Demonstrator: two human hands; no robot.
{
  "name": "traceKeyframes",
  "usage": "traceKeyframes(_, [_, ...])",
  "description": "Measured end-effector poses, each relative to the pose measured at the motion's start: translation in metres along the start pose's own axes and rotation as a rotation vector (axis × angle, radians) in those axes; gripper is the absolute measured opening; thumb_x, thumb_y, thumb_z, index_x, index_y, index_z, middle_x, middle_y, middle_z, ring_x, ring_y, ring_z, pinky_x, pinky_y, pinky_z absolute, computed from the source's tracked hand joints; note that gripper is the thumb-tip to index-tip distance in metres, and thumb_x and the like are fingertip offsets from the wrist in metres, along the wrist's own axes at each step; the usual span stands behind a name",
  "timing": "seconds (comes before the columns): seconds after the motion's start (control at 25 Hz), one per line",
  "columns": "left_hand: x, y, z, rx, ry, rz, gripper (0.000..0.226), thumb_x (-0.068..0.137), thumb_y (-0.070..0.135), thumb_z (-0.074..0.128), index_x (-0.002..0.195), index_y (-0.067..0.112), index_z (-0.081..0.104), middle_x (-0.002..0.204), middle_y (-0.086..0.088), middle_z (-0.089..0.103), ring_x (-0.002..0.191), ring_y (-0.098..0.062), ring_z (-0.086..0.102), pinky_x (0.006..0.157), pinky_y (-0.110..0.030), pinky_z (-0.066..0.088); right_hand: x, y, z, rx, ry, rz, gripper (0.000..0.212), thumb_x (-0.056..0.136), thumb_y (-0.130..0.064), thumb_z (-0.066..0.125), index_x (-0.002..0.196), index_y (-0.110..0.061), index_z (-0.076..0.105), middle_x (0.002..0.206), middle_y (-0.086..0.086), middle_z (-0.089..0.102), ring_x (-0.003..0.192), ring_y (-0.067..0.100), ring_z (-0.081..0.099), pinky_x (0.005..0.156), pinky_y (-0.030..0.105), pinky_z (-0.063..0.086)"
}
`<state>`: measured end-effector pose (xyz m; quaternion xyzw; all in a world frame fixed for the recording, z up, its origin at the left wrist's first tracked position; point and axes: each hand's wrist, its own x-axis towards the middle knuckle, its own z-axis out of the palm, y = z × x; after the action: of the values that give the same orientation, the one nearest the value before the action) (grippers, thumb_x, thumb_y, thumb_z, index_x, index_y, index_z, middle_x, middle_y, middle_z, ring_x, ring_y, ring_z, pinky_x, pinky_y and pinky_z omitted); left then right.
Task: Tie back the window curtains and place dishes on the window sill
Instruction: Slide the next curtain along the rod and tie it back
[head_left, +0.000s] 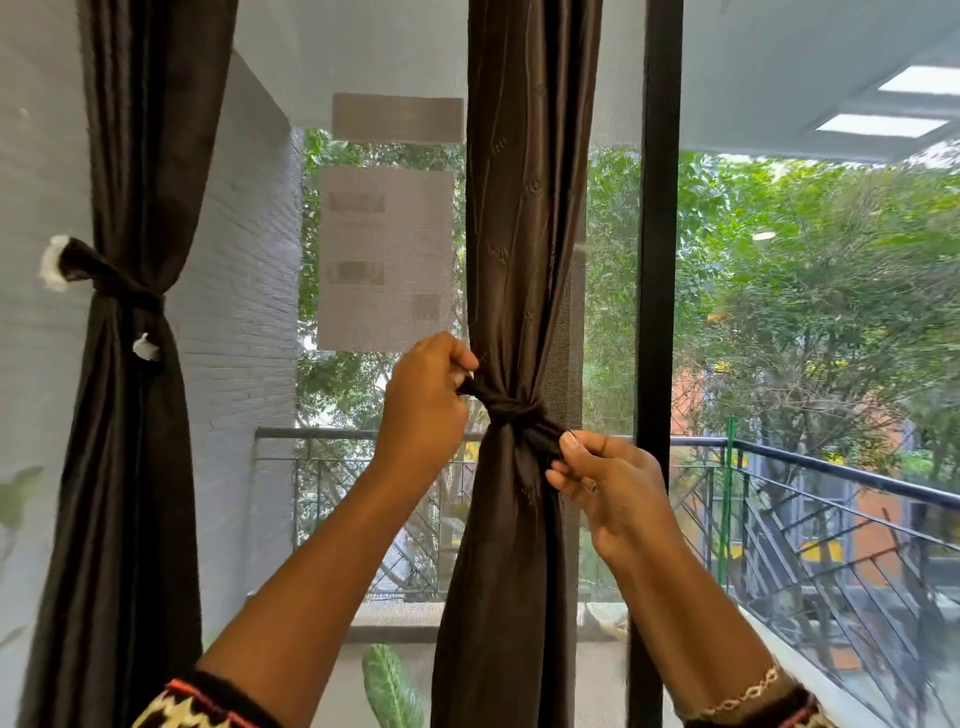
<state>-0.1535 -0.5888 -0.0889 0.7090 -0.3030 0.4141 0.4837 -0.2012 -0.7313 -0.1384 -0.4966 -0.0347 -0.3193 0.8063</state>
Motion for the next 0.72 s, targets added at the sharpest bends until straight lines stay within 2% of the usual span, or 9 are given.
traceKeyframes(0.16, [-0.017, 0.001, 0.013, -0.03, 0.089, 0.0, 0.031, 0.078, -0.022, 0.042, 0.086, 0.004, 0.056, 0.086, -0.004, 0.051, 0.08, -0.025, 0.055, 0.069, -0.041, 0.05, 0.001, 0.009, -0.002, -0.022, 0.053, 0.007, 0.014, 0.084, 0.004, 0.059, 0.071, -0.003, 0.059, 0.055, 0.005, 0.056, 0.051, 0.012, 0.055, 0.049, 0.019, 0.054])
traceKeyframes(0.28, [-0.038, 0.002, 0.027, -0.066, 0.102, 0.012, 0.026, 0.081, -0.02, 0.042, 0.091, -0.002, 0.058, 0.091, -0.008, 0.054, 0.085, -0.026, 0.057, 0.073, -0.043, 0.051, -0.004, 0.019, -0.003, -0.02, 0.083, -0.025, 0.016, 0.083, 0.005, 0.06, 0.07, -0.003, 0.058, 0.059, 0.007, 0.053, 0.047, 0.009, 0.055, 0.047, 0.017, 0.052])
traceKeyframes(0.32, [-0.044, 0.003, 0.031, -0.071, 0.112, 0.02, 0.025, 0.081, -0.02, 0.043, 0.091, -0.002, 0.058, 0.091, -0.009, 0.055, 0.085, -0.025, 0.057, 0.074, -0.039, 0.052, -0.007, 0.024, -0.003, -0.035, 0.079, -0.048, 0.015, 0.083, 0.005, 0.061, 0.07, -0.004, 0.058, 0.059, 0.006, 0.054, 0.045, 0.006, 0.055, 0.046, 0.016, 0.051])
traceKeyframes(0.4, [-0.053, 0.005, 0.037, -0.069, 0.163, 0.029, 0.023, 0.08, -0.018, 0.047, 0.09, -0.001, 0.059, 0.09, -0.008, 0.058, 0.082, -0.019, 0.057, 0.072, -0.017, 0.049, -0.013, 0.033, -0.002, -0.104, 0.079, -0.124, 0.016, 0.081, 0.004, 0.062, 0.069, -0.006, 0.059, 0.059, 0.006, 0.057, 0.045, 0.004, 0.058, 0.046, 0.015, 0.049])
traceKeyframes(0.48, [-0.055, 0.006, 0.039, -0.066, 0.205, 0.019, 0.022, 0.081, -0.014, 0.051, 0.091, 0.003, 0.061, 0.09, -0.005, 0.061, 0.08, -0.013, 0.056, 0.068, -0.012, 0.045, -0.017, 0.039, 0.001, -0.184, 0.078, -0.208, 0.018, 0.08, 0.002, 0.065, 0.068, -0.01, 0.061, 0.059, 0.004, 0.061, 0.05, 0.006, 0.061, 0.048, 0.015, 0.048])
traceKeyframes(0.6, [-0.052, 0.004, 0.036, -0.087, 0.182, -0.012, 0.018, 0.083, -0.006, 0.057, 0.094, 0.007, 0.061, 0.091, -0.002, 0.062, 0.083, -0.015, 0.059, 0.07, -0.025, 0.049, -0.016, 0.037, 0.001, -0.301, 0.072, -0.305, 0.019, 0.078, -0.002, 0.069, 0.067, -0.016, 0.062, 0.062, 0.002, 0.063, 0.059, 0.013, 0.062, 0.055, 0.022, 0.05])
traceKeyframes(0.72, [-0.045, 0.003, 0.032, -0.103, 0.157, 0.015, 0.013, 0.084, 0.003, 0.06, 0.095, 0.01, 0.06, 0.093, 0.002, 0.059, 0.087, -0.013, 0.059, 0.071, -0.027, 0.049, -0.012, 0.029, -0.001, -0.423, 0.016, -0.402, 0.011, 0.079, -0.01, 0.069, 0.07, -0.016, 0.066, 0.065, 0.002, 0.066, 0.064, 0.013, 0.061, 0.064, 0.031, 0.051])
